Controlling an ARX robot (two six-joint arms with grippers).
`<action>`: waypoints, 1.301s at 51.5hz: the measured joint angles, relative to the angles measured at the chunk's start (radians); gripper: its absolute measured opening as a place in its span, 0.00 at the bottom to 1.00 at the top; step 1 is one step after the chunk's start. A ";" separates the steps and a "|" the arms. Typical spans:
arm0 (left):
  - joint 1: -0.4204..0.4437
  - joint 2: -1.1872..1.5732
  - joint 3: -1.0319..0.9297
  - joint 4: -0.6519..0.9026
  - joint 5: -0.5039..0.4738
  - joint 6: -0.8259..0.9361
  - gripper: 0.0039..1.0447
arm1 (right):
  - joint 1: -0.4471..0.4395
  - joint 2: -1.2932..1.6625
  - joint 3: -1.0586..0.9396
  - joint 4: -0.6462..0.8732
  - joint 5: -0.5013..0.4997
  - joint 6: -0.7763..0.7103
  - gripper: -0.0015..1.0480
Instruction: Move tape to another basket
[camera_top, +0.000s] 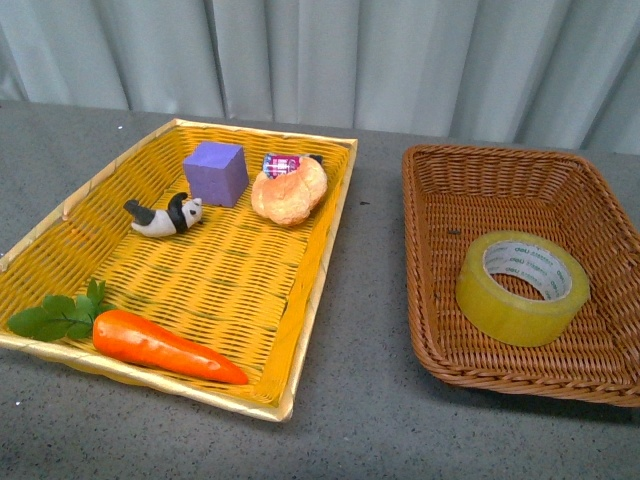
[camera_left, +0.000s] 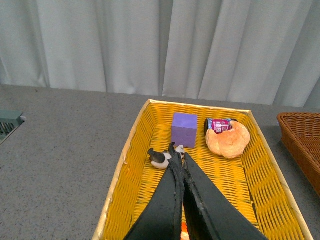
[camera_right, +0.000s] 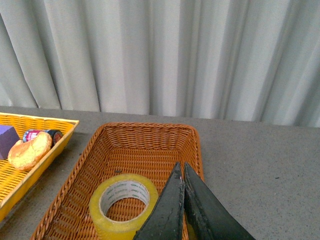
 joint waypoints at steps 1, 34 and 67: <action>0.000 -0.015 0.000 -0.014 0.000 0.000 0.03 | 0.000 -0.015 -0.001 -0.013 0.000 0.000 0.01; 0.000 -0.408 -0.001 -0.376 0.001 0.000 0.03 | 0.000 -0.404 -0.010 -0.373 0.000 0.000 0.01; 0.000 -0.707 -0.001 -0.706 0.001 0.000 0.03 | 0.000 -0.703 -0.010 -0.704 0.000 0.000 0.01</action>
